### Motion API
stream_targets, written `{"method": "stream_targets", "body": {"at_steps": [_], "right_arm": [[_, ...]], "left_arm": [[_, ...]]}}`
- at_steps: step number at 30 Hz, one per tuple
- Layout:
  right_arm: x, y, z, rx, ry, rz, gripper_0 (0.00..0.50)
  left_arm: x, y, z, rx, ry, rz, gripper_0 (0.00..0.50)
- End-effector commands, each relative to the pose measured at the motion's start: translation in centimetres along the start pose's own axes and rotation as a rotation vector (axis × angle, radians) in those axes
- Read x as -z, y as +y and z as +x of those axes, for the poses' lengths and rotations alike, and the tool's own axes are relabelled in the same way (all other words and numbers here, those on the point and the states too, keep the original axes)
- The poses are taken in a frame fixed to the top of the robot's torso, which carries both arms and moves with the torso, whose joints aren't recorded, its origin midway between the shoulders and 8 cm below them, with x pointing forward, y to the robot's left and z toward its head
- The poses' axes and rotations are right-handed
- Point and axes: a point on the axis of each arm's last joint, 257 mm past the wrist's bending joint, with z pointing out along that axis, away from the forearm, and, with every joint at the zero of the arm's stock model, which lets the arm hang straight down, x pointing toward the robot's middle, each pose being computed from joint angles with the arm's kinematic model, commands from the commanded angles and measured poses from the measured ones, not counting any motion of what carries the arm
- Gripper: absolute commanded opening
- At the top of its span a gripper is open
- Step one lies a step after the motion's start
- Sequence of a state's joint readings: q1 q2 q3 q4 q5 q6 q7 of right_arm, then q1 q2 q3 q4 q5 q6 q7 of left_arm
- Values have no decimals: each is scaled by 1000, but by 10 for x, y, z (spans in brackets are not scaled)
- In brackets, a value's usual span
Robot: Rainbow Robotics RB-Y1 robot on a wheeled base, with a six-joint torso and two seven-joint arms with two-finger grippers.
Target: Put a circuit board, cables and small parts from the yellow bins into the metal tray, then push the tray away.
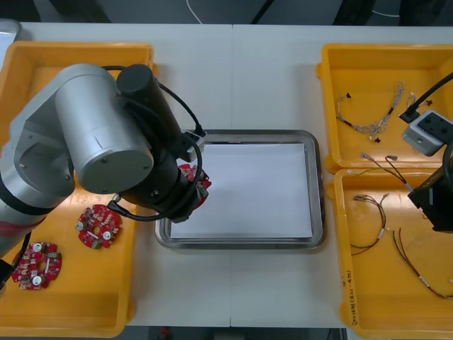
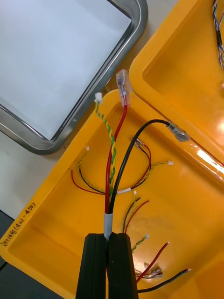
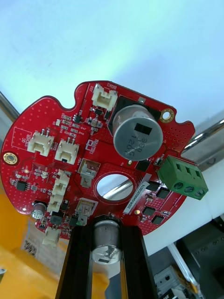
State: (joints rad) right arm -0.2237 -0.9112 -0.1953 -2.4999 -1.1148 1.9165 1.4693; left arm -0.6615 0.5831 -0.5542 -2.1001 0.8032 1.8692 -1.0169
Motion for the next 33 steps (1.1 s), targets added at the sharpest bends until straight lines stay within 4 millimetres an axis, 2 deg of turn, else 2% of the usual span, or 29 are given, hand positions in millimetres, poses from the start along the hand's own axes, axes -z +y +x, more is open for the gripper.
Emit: {"method": "stream_targets", "body": {"at_steps": [1, 8, 18, 27, 28, 29, 30, 31, 33], "right_arm": [[11, -10, -5, 114, 2, 63, 0], [13, -15, -2, 157, 20, 81, 0], [8, -16, -4, 233, 58, 112, 0], [6, -21, -7, 239, 69, 99, 0], [6, -22, -8, 238, 70, 98, 0], [6, -23, -8, 238, 71, 97, 0], [6, -24, -8, 239, 72, 97, 0], [5, -25, -9, 238, 71, 96, 0], [5, -27, -9, 238, 74, 93, 0]], "left_arm": [[-3, -12, -18, 10, -35, -10, 3], [-29, -14, -11, 6, 4, -32, 2], [-56, -13, -9, 29, 30, -29, 1], [-61, -18, -9, 49, 29, -13, 3], [-61, -20, -10, 54, 25, -6, 29], [-61, -21, -11, 56, 23, -4, 109], [-61, -23, -13, 62, 17, 5, 269], [-61, -24, -15, 66, 8, 12, 376], [-60, -27, -17, 71, -1, 22, 431]]}}
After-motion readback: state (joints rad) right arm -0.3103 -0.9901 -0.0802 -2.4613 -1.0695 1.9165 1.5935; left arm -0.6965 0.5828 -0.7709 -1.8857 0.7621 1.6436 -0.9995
